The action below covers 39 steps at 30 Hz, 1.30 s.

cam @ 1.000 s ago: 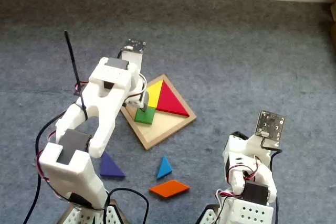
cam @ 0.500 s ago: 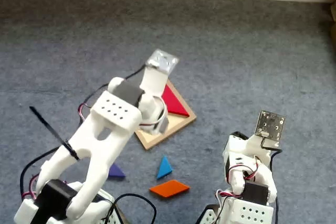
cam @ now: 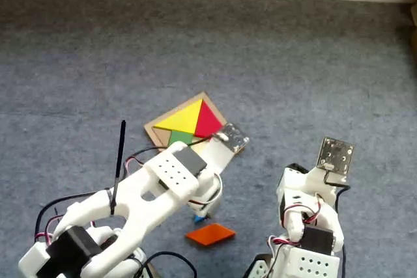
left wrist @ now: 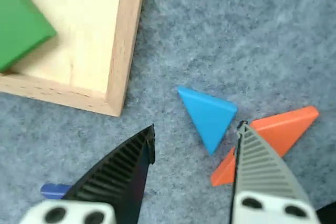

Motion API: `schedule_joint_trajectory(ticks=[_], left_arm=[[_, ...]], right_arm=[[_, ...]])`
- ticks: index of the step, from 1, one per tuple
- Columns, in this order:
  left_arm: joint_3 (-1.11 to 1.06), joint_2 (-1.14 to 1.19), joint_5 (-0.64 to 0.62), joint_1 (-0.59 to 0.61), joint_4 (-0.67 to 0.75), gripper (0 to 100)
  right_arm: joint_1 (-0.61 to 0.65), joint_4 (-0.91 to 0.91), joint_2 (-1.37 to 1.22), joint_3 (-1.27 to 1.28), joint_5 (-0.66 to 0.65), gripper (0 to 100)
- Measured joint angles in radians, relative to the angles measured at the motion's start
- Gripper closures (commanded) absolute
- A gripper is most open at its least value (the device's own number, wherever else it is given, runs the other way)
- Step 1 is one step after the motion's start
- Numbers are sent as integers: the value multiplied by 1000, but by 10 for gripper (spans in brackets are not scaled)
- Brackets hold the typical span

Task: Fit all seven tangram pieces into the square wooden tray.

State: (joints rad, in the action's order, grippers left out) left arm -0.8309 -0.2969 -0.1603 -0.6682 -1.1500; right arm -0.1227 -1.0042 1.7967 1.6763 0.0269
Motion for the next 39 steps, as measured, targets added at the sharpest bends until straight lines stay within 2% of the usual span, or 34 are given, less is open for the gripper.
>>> schedule_joint_trajectory(ticks=[4,7,13,24,29,36,39], left_arm=[[-2,86,0,3,46,762],[64,216,0,0,28,766],[275,434,-3,-5,-91,891],[341,483,-5,-6,-110,970],[325,390,-2,11,-106,965],[322,261,-2,55,-129,800],[322,250,-2,49,-130,790]], right_arm=[[0,0,0,0,0,987],[0,0,0,0,0,987],[0,0,0,0,0,987],[0,0,0,0,0,987],[0,0,0,0,0,987],[-8,0,0,0,0,987],[-5,0,0,0,0,987]])
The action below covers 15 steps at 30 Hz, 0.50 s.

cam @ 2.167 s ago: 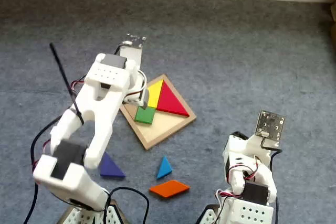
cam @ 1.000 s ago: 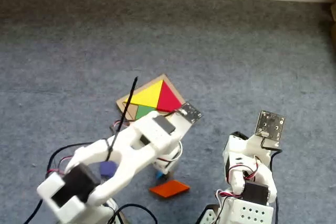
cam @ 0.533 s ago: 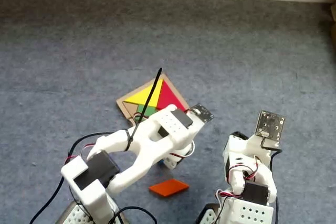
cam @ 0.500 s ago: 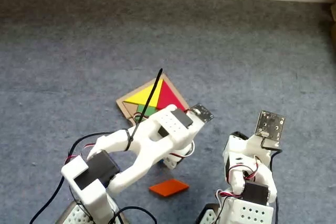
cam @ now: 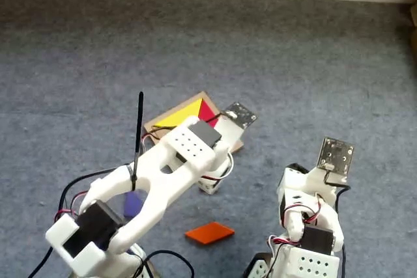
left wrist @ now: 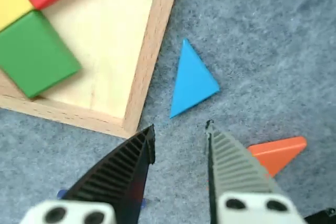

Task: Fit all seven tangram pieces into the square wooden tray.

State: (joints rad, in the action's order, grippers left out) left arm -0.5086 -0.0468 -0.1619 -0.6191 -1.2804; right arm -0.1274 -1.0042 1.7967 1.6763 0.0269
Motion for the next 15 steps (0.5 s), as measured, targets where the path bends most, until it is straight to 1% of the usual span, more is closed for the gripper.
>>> schedule_joint_trajectory(ticks=[3,8,13,15], left_arm=[[0,0,0,0,3,790],[0,0,0,-2,46,786],[0,3,0,-51,80,786],[0,40,0,-57,91,789]], right_arm=[[0,0,0,0,0,987],[0,0,0,0,0,987],[0,0,0,0,0,987],[0,0,0,0,0,987]])
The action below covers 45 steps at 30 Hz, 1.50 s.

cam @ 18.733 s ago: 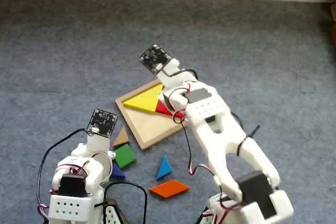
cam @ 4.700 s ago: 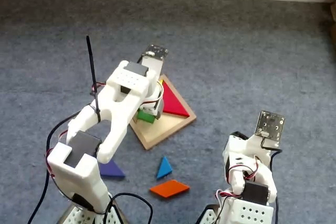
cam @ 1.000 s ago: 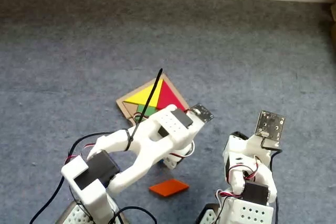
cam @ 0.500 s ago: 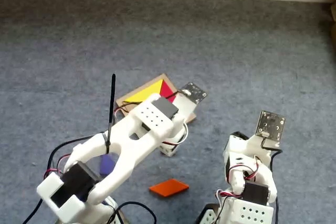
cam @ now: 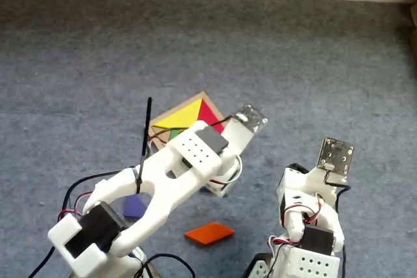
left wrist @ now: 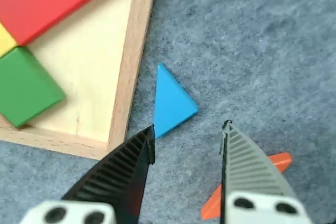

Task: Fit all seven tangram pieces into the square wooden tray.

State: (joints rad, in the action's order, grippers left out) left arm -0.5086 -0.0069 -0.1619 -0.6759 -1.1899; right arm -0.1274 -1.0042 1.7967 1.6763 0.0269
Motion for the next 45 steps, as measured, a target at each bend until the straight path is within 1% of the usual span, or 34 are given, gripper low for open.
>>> schedule_joint_trajectory(ticks=[5,7,11,15,20,26,30,34,37,41,45], left_arm=[[46,164,2,0,14,790],[80,196,2,0,12,790],[97,203,2,0,11,791],[114,204,2,0,11,834],[140,170,2,0,-38,835],[140,123,2,0,-48,835],[140,126,2,-44,-48,835],[141,198,2,-78,-48,835],[186,261,-2,-77,-58,835],[252,311,-3,-35,-89,835],[273,327,-2,2,-91,835]], right_arm=[[0,0,0,0,0,987],[0,0,0,0,0,987],[0,0,0,0,0,987],[0,0,0,0,0,987],[0,0,0,0,0,987],[0,0,0,0,0,987],[0,0,0,0,0,987],[0,0,0,0,0,987],[0,0,0,0,0,987],[0,0,0,0,0,987],[0,0,0,0,0,987]])
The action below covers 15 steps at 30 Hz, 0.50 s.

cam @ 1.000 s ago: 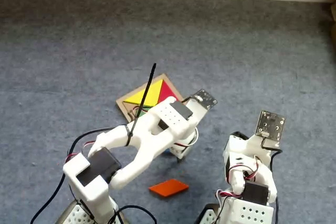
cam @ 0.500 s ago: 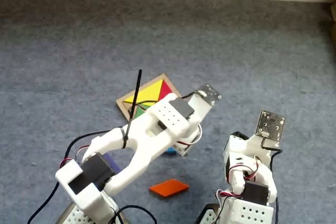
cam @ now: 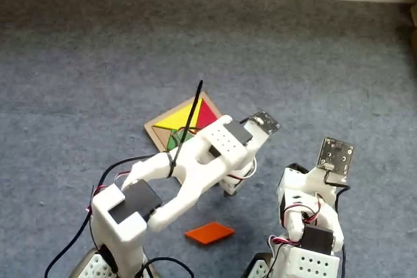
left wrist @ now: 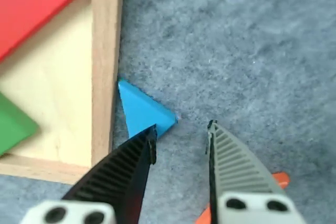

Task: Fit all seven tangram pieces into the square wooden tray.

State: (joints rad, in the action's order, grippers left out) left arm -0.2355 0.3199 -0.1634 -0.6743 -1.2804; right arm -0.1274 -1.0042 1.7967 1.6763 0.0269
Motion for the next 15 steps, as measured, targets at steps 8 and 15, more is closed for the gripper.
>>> schedule_joint_trajectory(ticks=[8,15], left_arm=[[6,3,0,77,0,838],[14,6,0,92,0,835]], right_arm=[[0,0,0,0,0,987],[0,0,0,0,0,987]])
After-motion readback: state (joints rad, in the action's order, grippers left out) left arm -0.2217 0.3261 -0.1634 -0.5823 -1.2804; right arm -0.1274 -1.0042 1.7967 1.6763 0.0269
